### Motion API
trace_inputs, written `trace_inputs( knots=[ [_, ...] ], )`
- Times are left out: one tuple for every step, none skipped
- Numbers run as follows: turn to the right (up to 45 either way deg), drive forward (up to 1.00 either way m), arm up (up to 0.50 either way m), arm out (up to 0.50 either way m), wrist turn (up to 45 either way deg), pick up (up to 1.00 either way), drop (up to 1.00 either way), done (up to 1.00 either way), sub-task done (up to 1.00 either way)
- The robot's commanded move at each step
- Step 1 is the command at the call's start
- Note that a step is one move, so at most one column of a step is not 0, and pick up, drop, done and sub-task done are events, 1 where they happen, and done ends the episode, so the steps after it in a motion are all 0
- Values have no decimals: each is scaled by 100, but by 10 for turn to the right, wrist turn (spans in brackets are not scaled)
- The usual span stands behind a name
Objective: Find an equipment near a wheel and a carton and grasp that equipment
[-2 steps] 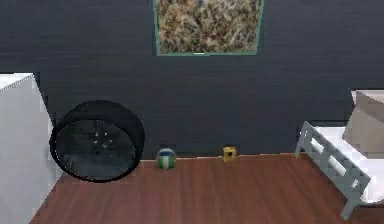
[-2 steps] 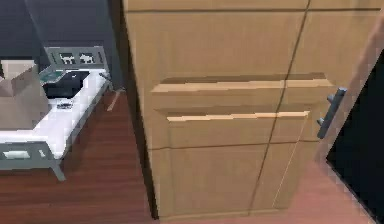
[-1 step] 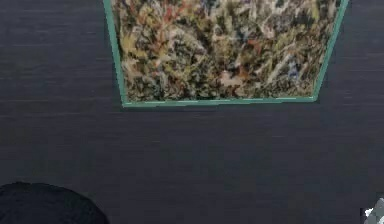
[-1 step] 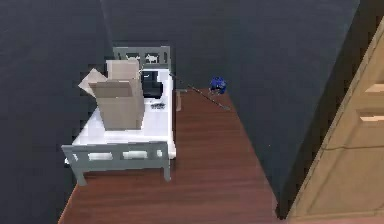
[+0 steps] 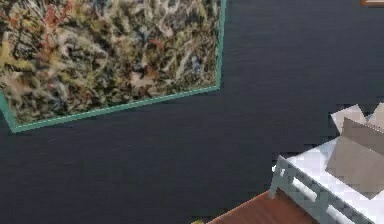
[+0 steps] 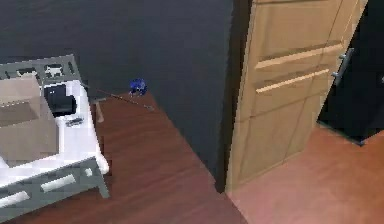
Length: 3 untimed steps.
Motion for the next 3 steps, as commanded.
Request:
trace_inputs(
  knots=[
    [-450,0,0,0,0,0,0,0,0],
    [-450,0,0,0,0,0,0,0,0],
    [-390,0,0,0,0,0,0,0,0]
  ],
)
